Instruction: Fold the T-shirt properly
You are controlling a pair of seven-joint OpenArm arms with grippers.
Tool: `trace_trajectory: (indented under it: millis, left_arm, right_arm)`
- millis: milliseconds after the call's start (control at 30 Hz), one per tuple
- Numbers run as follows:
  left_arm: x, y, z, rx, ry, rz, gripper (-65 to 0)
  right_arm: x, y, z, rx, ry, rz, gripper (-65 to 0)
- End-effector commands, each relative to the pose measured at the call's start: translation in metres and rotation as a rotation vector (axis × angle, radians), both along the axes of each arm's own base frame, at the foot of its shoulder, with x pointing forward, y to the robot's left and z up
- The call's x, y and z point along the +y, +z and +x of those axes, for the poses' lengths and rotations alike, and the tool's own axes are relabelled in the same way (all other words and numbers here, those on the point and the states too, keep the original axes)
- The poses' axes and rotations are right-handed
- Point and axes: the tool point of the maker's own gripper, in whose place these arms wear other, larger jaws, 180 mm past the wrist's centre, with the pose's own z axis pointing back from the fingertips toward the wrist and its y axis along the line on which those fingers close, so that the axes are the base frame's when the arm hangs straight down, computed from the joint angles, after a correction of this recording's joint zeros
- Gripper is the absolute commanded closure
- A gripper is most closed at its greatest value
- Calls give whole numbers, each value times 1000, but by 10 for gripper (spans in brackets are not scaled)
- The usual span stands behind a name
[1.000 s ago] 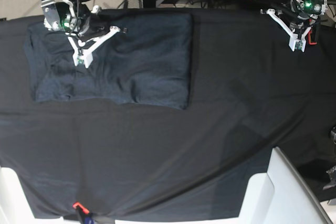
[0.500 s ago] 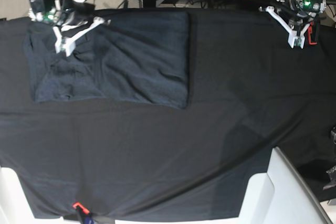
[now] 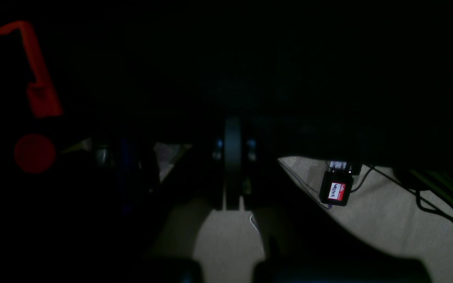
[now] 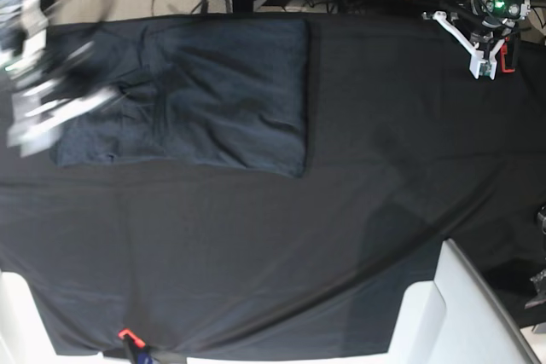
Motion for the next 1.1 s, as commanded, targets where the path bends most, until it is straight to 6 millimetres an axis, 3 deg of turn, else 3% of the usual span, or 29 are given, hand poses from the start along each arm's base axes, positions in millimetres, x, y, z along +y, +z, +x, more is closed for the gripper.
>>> trace_trajectory:
  millis: [0, 67, 133, 200, 300, 433, 533, 667, 833, 967, 1067]
  left_arm:
    - [6, 3, 1, -7, -3, 14, 0]
    - [7, 0, -2, 3, 4, 10, 0]
    - [7, 0, -3, 5, 2, 12, 0]
    - [7, 0, -4, 6, 1, 12, 0]
    - [7, 0, -4, 7, 2, 12, 0]
    - [7, -1, -6, 11, 2, 12, 0]
    - [6, -3, -8, 19, 6, 8, 0]
    - [4, -4, -11, 23, 10, 3, 0]
    - [4, -4, -16, 31, 6, 5, 0]
    - [4, -5, -18, 36, 6, 5, 0]
    - [4, -5, -19, 39, 6, 5, 0]
  right_arm:
    - [-17, 19, 14, -73, -44, -16, -8]
    - [-39, 35, 25, -140, -137, -2, -9]
    - [-43, 44, 33, -174, -148, 51, -18]
    - [-36, 49, 44, -176, -38, 118, -107]
    - [-34, 58, 56, -192, 104, 237, -308]
    - [-71, 71, 48, -337, 82, 395, -411]
    - [-103, 65, 33, -442, -24, 536, -482]
    - [-115, 47, 24, -438, -51, 675, -584]
    - [-111, 31, 26, -334, -10, 685, -591]
    - [-99, -9, 21, -201, -11, 682, -588]
    - [-98, -45, 10, -109, -40, 635, -543]
